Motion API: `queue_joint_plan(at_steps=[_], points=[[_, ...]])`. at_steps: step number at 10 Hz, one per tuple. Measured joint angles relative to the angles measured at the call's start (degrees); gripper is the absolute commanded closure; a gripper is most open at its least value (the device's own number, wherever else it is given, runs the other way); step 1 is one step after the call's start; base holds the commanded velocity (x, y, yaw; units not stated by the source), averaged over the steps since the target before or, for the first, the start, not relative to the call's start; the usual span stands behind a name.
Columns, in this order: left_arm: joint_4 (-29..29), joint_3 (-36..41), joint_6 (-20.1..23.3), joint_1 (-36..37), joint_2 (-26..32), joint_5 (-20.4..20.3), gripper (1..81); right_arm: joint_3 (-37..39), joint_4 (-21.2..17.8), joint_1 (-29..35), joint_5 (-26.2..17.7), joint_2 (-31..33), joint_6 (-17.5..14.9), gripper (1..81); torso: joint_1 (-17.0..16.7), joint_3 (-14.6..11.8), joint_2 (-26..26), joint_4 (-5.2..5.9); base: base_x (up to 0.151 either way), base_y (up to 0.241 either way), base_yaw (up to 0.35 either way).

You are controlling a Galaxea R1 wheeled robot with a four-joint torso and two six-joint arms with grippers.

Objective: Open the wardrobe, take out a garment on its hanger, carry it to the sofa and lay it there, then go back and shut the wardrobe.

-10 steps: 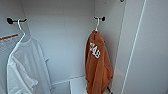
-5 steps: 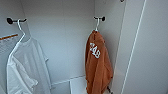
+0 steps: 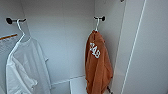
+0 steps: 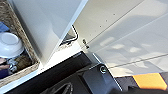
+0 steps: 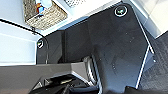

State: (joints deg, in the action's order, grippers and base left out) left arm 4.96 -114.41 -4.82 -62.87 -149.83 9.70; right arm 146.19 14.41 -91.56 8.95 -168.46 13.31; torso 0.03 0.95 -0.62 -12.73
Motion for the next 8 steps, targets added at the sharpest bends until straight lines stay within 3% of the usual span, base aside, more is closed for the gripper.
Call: queue_joint_plan(at_steps=[5,8], points=[[0.2,11.1,-4.8,11.5,3.6,6.2,1.0,0.1,0.0,0.2,0.0,0.0,0.0,1.0,0.0,0.0,0.0,0.00,0.000,0.000,0.000],[0.3,14.3,-9.5,19.1,4.8,12.7,1.0,0.4,-0.2,0.5,0.0,0.0,0.0,1.0,0.1,0.0,0.0,0.00,0.000,0.000,0.000]])
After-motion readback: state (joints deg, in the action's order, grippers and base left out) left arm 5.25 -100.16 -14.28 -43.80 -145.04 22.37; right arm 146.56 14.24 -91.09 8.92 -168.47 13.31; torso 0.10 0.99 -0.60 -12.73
